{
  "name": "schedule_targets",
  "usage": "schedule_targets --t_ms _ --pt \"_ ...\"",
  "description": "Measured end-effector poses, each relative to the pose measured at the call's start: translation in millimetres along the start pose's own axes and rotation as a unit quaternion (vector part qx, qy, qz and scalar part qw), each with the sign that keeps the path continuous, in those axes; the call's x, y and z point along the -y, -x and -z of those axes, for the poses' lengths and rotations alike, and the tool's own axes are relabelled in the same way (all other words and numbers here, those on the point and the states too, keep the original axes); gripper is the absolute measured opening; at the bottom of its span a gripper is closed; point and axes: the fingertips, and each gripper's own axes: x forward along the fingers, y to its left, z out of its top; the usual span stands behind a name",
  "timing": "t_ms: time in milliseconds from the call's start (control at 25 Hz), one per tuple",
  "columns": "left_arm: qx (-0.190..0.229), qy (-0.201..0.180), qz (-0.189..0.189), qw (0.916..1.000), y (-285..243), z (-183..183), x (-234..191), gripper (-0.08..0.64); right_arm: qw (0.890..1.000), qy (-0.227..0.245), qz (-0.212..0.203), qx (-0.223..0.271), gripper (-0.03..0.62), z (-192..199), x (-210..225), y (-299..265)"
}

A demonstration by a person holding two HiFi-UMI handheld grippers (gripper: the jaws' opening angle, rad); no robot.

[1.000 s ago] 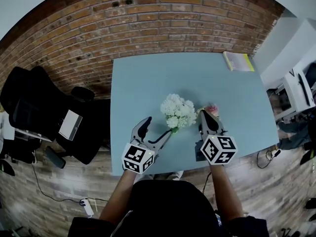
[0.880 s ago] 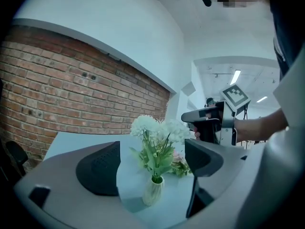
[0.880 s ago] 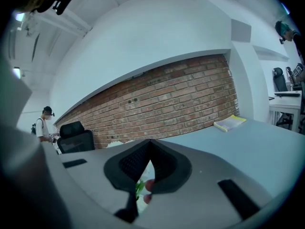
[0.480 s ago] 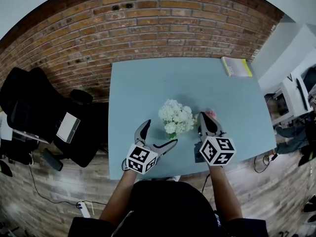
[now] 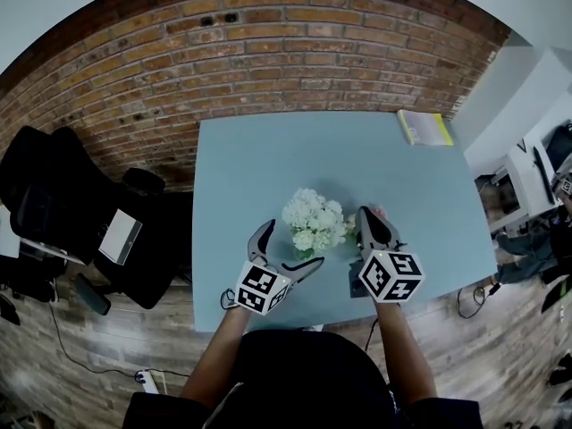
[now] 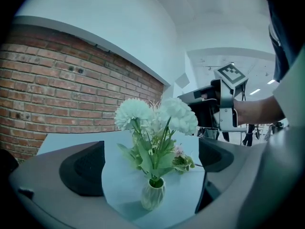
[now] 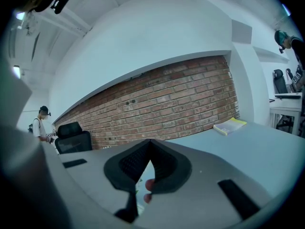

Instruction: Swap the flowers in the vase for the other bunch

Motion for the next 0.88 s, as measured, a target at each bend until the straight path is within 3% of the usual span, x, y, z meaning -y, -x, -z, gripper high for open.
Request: schedule_targets --t_ms 880 --pt "-0.021 -0.024 0.014 0.9994 -49 1 8 0.597 1.000 0.004 0.025 0.000 0.012 -4 35 9"
